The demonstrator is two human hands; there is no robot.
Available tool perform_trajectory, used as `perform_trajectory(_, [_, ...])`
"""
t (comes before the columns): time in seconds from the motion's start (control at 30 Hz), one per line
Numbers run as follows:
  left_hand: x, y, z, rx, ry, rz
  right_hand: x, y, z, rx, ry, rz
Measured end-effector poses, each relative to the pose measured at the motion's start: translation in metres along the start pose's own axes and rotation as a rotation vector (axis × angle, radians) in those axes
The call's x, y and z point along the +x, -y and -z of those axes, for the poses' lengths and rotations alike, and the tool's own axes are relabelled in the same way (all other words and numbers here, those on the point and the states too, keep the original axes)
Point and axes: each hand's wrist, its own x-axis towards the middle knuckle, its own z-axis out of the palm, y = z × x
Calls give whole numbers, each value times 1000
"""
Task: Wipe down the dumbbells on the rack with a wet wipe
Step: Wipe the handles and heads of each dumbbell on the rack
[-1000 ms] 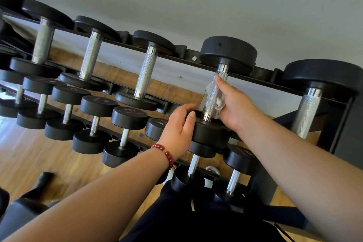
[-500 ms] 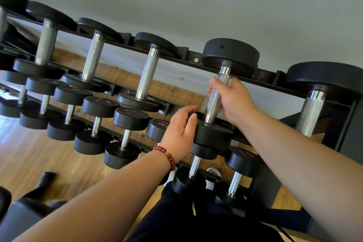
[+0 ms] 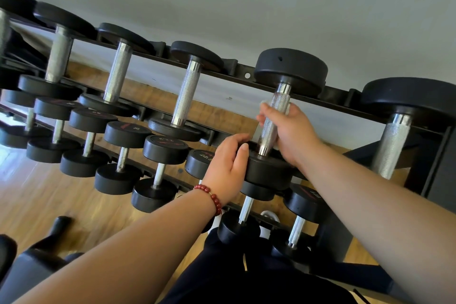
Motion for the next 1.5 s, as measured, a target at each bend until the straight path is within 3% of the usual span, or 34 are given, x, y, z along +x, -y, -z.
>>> perform_trajectory(0.23, [0,3,0,-7,4,4,12,19,-1,136,-36,-34])
perform_trajectory(0.43, [1,3,-1,-16,-1,-4,-2,10,7,-118,74,-94])
perform_trajectory(0.6, [1,4,-1,-37,6,4,11,28,7,65,55,-121])
perform_trajectory(0.77, [2,4,-1,-40,1,-7,-5,9,10,-121,168,-192])
perform_trajectory(0.97, [1,5,0,-37,9,12,8,27,9,47,113,-189])
perform_trajectory(1.07, [1,5,0,-48,7,1,-4,14,11,-87,216,-234])
perform_trajectory(1.17, [2,6,-1,-52,-2,-7,-7,13,15,-16,259,-292])
perform_trajectory(1.3, [2,6,-1,-50,7,-11,-3,10,13,-40,208,-215])
perform_trajectory(1.43, [2,7,-1,-56,-4,-6,-12,8,19,-59,346,-291])
perform_trajectory(1.5, [2,7,-2,-57,-7,-4,-5,14,21,9,329,-301])
